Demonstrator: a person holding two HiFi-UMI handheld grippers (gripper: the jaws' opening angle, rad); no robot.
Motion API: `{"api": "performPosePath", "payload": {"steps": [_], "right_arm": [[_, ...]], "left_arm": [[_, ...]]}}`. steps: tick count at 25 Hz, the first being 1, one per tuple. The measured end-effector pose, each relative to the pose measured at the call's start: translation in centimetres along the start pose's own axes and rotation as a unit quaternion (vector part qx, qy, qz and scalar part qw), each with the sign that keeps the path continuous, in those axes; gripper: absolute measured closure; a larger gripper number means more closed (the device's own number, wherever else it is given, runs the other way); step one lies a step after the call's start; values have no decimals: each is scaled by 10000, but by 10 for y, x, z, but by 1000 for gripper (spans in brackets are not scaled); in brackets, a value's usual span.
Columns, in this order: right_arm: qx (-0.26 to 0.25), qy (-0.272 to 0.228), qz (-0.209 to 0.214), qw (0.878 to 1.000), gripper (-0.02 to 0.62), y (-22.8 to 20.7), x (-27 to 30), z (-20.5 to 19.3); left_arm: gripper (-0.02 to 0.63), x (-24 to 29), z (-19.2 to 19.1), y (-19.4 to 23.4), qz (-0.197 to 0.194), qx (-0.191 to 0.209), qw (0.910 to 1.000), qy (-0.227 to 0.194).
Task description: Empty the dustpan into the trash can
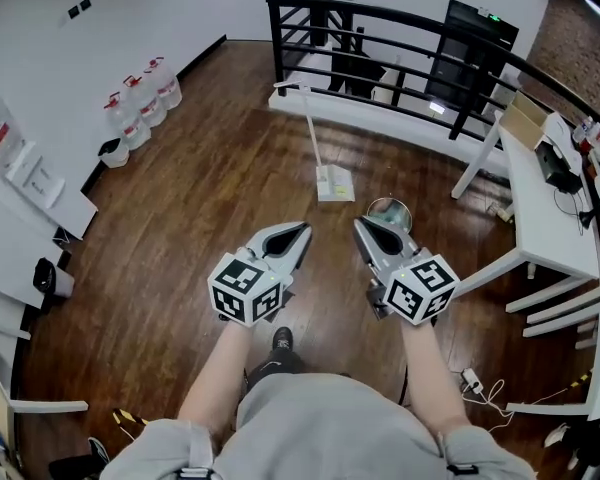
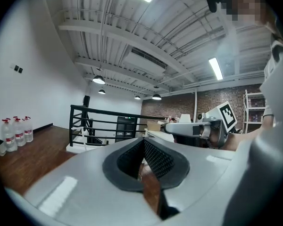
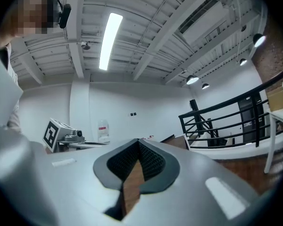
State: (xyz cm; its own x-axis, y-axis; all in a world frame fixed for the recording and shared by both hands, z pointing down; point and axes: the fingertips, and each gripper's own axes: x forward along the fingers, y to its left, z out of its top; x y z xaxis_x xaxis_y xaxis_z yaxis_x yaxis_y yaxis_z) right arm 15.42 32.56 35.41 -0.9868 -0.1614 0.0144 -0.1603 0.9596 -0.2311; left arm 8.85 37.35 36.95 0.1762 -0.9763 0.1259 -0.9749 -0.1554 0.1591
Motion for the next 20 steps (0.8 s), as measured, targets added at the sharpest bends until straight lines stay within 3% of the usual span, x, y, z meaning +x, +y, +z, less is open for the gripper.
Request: {"api": "performPosePath", "payload": {"steps": [11,20], "right_arm": [[-185,57,-564,9982,595,-25,154,16],[-256,177,-730,9968,595,-104,229,18]], "left_arm": [[600,36,28,156,-588,38,9982,114],[600,118,37,235,-738,-9,9972,136]]}}
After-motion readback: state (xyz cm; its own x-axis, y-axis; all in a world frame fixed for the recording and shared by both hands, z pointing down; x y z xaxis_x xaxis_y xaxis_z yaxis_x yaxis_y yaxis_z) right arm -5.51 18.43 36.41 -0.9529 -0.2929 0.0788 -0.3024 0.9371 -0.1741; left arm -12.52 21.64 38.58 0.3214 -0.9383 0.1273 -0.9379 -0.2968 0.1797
